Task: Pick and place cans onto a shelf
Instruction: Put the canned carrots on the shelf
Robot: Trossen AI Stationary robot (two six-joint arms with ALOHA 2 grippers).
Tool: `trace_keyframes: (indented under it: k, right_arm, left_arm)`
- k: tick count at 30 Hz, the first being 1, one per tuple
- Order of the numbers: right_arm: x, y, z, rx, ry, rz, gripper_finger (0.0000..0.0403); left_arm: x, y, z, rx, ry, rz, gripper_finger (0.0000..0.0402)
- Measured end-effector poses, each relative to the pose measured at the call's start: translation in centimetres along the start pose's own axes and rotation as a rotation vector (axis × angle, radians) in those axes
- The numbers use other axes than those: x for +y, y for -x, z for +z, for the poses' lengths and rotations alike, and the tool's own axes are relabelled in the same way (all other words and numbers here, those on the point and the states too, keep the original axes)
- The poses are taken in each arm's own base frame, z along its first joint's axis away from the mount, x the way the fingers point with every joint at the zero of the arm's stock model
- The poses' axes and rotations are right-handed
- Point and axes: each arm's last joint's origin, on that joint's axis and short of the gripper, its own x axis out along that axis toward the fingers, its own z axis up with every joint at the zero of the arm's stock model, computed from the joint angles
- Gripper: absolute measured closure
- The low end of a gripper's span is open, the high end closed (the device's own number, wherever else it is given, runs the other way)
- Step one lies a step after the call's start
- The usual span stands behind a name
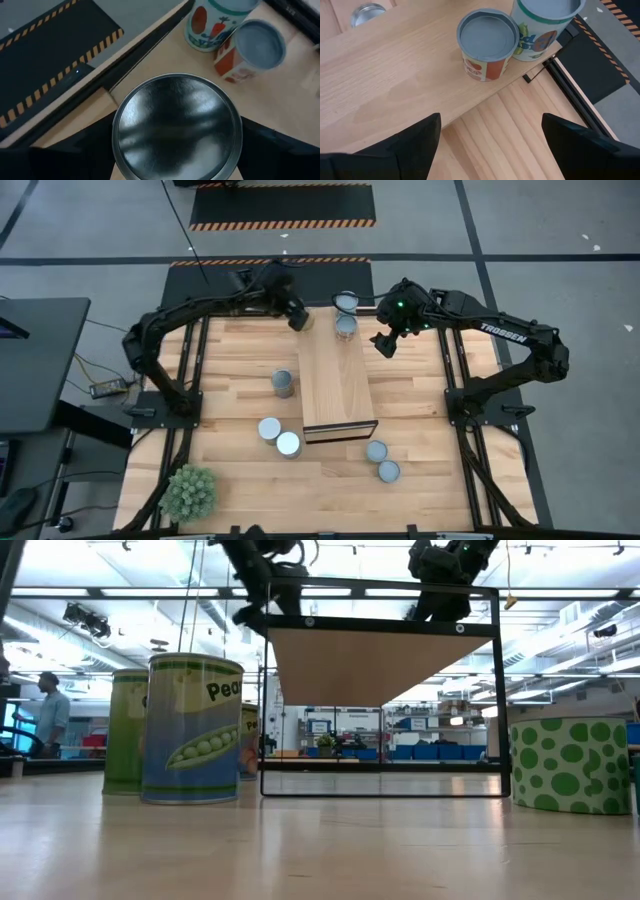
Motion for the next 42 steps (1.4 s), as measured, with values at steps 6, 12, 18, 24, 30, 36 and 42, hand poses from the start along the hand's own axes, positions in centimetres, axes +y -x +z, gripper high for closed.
trace_keyframes:
  k: [6,12,18,24,30,36,42]
  right_arm:
    - [0.0,0.0,0.0,-0.005,0.0,0.0,0.0049]
    - [0.0,0.0,0.1,-0.006,-0.001,-0.003,0.0049]
    - [0.0,0.0,0.1,-0.007,-0.009,-0.004,0.0049]
    - [0.0,0.0,0.1,-0.013,-0.009,-0.003,0.0049]
    - [0.0,0.0,0.1,-0.014,-0.02,-0.003,0.0049]
    - [0.0,0.0,0.2,-0.016,-0.029,-0.003,0.0049]
    - [0.0,0.0,0.2,-0.016,-0.036,-0.003,0.0049]
  left_arm:
    - [-0.7,-1.3,2.0,0.009,-0.024,-0.016,0.008]
    - [-1.2,-2.9,2.2,0.065,-0.05,-0.044,0.0079]
    - [-1.6,-3.5,1.9,0.084,-0.085,-0.051,0.0079]
    - [-2.1,-3.4,1.8,0.078,-0.169,-0.045,0.0062]
    - [-2.3,-3.4,2.0,0.055,-0.175,-0.044,0.0049]
    - [-2.5,-3.4,2.6,-0.011,-0.196,-0.058,0.0047]
    - [-2.5,-3.4,2.9,-0.051,-0.289,-0.052,0.0047]
